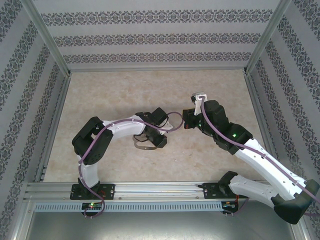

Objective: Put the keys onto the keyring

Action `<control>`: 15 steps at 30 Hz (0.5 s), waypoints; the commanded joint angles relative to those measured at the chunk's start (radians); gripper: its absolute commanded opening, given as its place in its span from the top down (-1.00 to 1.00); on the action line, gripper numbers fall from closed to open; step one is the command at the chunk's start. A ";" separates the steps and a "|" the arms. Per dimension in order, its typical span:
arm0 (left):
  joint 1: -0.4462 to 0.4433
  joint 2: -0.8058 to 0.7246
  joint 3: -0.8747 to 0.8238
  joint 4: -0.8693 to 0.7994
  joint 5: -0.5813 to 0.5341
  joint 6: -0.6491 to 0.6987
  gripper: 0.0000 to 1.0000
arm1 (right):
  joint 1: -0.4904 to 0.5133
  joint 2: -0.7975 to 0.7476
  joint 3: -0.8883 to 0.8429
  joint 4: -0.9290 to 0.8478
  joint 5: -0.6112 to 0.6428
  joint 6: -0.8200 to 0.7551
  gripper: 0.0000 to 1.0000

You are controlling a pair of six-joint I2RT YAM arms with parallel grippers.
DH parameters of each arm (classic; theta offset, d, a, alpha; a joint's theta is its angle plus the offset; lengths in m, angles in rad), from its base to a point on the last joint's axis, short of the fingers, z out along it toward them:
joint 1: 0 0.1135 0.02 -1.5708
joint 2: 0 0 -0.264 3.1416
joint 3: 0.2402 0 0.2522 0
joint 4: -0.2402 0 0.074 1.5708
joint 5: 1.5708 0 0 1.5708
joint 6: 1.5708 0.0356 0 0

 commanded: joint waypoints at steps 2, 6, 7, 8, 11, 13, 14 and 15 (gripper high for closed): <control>0.049 -0.060 -0.013 0.070 0.088 -0.065 0.57 | -0.006 -0.014 -0.018 0.014 0.024 0.012 1.00; 0.067 -0.067 0.027 0.026 0.101 -0.040 0.51 | -0.006 -0.014 -0.025 0.010 0.022 0.014 1.00; 0.072 -0.068 0.029 0.019 0.106 -0.038 0.51 | -0.005 -0.015 -0.025 0.003 0.022 0.014 1.00; 0.078 -0.072 0.028 0.016 0.114 -0.039 0.51 | -0.006 -0.014 -0.028 -0.007 0.023 0.015 1.00; 0.091 -0.087 0.015 0.013 0.137 -0.037 0.47 | -0.007 -0.023 -0.041 -0.022 0.021 0.021 1.00; 0.092 -0.087 0.024 -0.011 0.150 -0.018 0.44 | -0.008 -0.029 -0.053 -0.023 0.016 0.029 1.00; 0.092 -0.082 0.033 -0.028 0.157 -0.004 0.43 | -0.008 -0.031 -0.060 -0.026 0.014 0.034 1.00; 0.090 -0.077 0.043 -0.047 0.159 0.011 0.41 | -0.009 -0.031 -0.066 -0.027 0.012 0.038 1.00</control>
